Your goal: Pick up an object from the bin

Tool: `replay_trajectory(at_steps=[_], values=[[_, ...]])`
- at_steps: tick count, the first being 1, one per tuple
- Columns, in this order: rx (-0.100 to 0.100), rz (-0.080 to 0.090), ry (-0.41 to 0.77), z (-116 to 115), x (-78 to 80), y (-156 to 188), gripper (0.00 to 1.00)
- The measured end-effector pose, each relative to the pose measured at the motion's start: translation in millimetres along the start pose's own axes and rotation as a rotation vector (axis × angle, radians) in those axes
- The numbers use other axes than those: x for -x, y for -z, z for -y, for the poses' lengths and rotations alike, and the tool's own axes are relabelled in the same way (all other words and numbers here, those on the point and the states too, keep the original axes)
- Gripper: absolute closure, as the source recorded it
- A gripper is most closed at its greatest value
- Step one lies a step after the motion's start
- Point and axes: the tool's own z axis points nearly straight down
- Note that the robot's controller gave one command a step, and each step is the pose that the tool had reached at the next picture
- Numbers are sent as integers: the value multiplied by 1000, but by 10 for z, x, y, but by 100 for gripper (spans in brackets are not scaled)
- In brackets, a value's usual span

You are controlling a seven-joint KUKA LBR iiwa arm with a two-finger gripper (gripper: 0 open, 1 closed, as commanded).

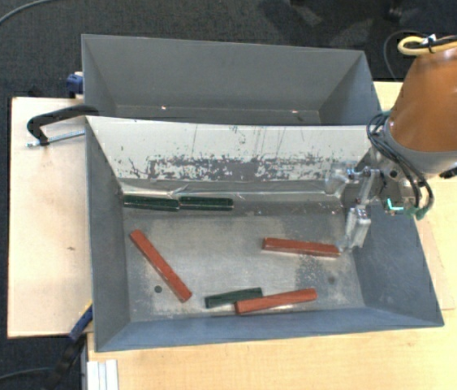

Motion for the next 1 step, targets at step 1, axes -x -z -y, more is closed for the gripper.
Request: replay_trajectory(at_steps=[1], values=[[1, -3, -99, -236, -427, -1102, 0]])
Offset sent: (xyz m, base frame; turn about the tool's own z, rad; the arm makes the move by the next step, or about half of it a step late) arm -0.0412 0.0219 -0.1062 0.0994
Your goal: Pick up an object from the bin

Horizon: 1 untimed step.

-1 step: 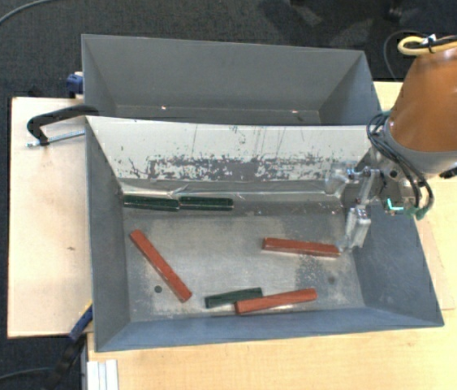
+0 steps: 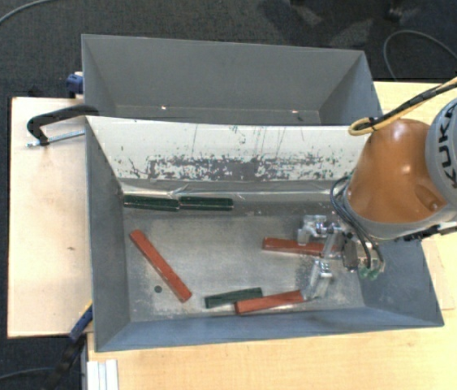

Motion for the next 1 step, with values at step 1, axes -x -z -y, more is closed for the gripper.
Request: replay_trajectory(at_steps=[1], values=[[-3, 13, 132, 169, 568, -472, 0]])
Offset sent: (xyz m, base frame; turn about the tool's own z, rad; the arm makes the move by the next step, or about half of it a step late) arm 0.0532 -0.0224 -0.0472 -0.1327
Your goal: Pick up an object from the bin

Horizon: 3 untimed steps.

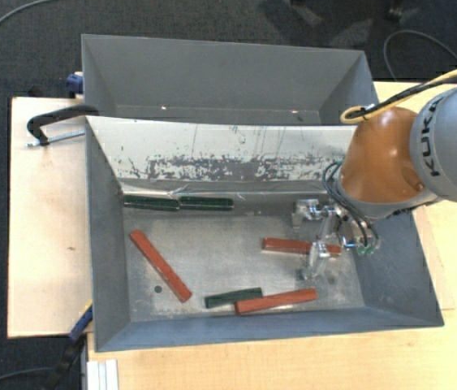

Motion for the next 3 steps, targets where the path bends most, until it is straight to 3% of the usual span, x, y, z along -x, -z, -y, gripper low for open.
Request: replay_trajectory(at_steps=[1, 2, 3], values=[[0, 5, 363, -23, -18, 534, 0], [4, -5, 433, -212, 161, -12, 0], [2, -2, 432, -200, 168, 13, 100]])
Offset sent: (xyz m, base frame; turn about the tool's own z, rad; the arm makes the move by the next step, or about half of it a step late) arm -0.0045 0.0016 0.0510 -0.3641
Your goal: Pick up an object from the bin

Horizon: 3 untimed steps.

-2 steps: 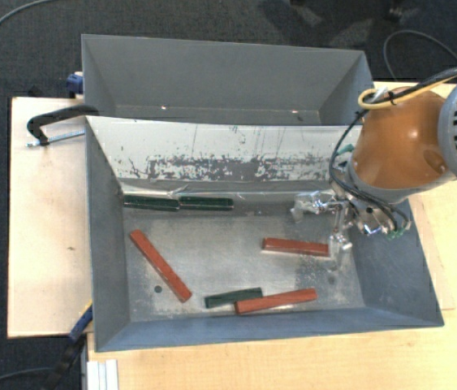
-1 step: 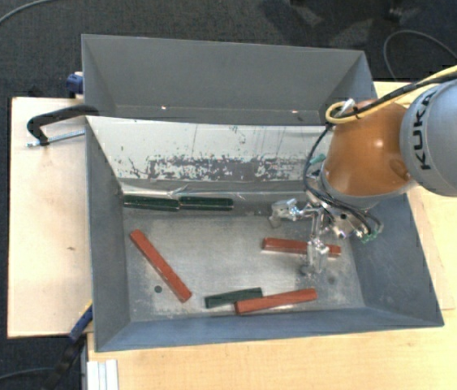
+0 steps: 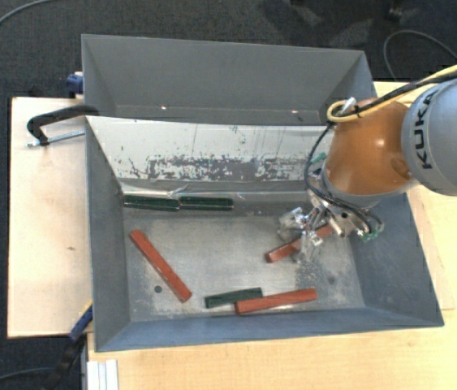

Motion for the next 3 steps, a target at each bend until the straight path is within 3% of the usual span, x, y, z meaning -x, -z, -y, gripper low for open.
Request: replay_trajectory(at_steps=[1, 2, 3], values=[[-8, 10, 68, 150, 87, 1260, 100], [5, -5, 233, -273, -62, -35, 100], [-8, 10, 270, -172, 116, 1069, 100]])
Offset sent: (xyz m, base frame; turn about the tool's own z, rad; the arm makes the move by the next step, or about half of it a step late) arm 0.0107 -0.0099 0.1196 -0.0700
